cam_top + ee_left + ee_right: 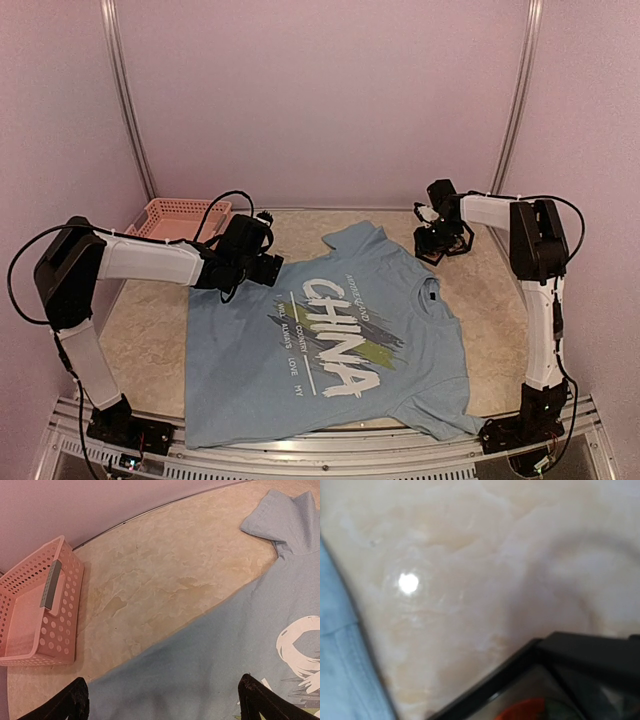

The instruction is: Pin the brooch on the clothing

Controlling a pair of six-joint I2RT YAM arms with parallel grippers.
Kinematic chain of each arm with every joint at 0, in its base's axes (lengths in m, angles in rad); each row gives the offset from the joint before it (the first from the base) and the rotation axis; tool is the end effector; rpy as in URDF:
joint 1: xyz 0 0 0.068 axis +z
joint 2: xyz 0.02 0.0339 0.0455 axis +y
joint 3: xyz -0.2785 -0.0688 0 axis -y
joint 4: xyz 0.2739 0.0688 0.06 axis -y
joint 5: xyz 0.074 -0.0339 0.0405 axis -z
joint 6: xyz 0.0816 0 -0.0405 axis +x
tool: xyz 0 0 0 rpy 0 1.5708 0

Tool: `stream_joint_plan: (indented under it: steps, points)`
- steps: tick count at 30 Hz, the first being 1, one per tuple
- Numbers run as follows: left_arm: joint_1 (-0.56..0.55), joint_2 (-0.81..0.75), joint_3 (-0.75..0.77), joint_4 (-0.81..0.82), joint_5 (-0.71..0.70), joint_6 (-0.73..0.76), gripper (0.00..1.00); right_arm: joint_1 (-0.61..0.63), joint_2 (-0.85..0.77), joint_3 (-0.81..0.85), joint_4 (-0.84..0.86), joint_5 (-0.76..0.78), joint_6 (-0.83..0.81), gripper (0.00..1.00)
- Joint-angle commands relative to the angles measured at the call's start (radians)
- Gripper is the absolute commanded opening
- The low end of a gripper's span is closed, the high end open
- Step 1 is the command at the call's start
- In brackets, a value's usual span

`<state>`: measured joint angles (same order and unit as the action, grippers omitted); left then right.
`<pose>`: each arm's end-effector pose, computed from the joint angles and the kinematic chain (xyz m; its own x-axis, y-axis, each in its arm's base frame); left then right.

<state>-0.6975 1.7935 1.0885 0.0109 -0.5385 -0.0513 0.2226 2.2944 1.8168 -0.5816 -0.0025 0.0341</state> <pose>0.3639 -0.2504 0.1612 -0.5024 0.3636 -0.7844 0.2238 0.9310 0.2882 0.5377 0.1219 0.1139 -0.8575 -0.1591 -0.4892 -0.1928 0.9810 0.0189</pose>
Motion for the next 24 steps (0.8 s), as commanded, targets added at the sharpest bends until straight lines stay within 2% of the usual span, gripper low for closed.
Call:
stream_joint_plan:
  steps: [1, 6, 8, 14, 19, 24]
  points:
    - [-0.006, 0.008, 0.015, -0.008, -0.003, 0.005, 0.99, 0.003, -0.016, -0.028, -0.066, -0.026, -0.019, 0.54]
    - [-0.007, 0.01, 0.015, -0.008, 0.005, 0.005, 0.99, 0.009, -0.08, -0.045, -0.047, 0.08, -0.016, 0.6]
    - [-0.007, 0.013, 0.014, -0.008, 0.006, 0.002, 0.99, 0.008, -0.096, -0.069, -0.007, 0.097, -0.006, 0.66]
    - [-0.007, 0.01, 0.008, -0.008, 0.003, 0.007, 0.99, 0.003, -0.056, -0.024, 0.038, 0.046, 0.025, 0.77]
    - [-0.005, 0.008, 0.004, -0.008, -0.007, 0.012, 0.99, -0.002, 0.003, 0.033, 0.019, 0.025, 0.034, 0.78]
    - [-0.005, 0.004, -0.005, -0.008, -0.004, 0.011, 0.99, -0.01, 0.0, 0.002, 0.033, 0.013, 0.048, 0.82]
